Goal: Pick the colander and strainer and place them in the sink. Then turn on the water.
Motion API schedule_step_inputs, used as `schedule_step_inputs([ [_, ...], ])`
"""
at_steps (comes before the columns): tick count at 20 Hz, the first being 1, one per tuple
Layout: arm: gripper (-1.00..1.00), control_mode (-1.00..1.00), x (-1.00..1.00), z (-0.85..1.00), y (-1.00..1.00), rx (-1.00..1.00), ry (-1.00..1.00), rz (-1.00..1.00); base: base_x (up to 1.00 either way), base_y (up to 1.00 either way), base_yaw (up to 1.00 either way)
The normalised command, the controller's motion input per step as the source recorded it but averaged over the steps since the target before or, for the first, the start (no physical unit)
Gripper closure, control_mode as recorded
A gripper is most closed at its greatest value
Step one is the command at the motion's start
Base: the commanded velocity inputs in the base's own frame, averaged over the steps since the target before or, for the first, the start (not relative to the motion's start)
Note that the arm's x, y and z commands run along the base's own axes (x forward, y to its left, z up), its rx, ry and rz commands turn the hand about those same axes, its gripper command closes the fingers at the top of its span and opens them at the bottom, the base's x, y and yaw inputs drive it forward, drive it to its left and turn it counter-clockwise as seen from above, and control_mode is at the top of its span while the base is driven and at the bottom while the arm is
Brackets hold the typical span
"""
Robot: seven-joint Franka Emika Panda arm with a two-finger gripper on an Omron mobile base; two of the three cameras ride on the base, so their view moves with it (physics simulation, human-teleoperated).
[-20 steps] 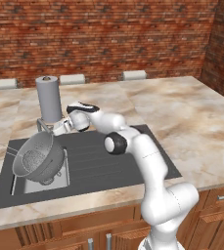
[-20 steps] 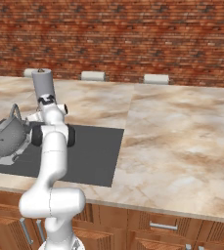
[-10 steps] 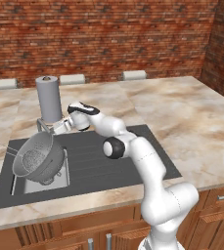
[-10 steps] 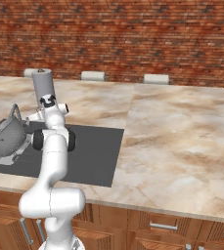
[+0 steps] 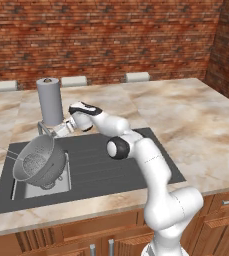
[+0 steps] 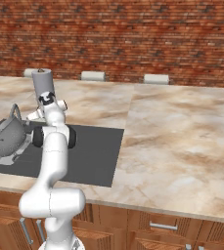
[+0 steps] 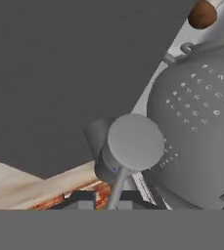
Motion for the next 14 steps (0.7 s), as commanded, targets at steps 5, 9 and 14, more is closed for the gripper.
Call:
schedule_step_inputs([
  [5,1.00,-1.00,-0.97,-1.00,-0.45,-0.49,0.21,-0.03,0.00,0.00,0.00],
  [9,1.00,-1.00,-1.00,-1.00,-0.93,-0.45,0.20,-0.09,0.00,0.00,0.00],
  [14,1.00,-1.00,-1.00,-1.00,-1.00,-0.30,0.17,-0.05,0.00,0.00,0.00],
])
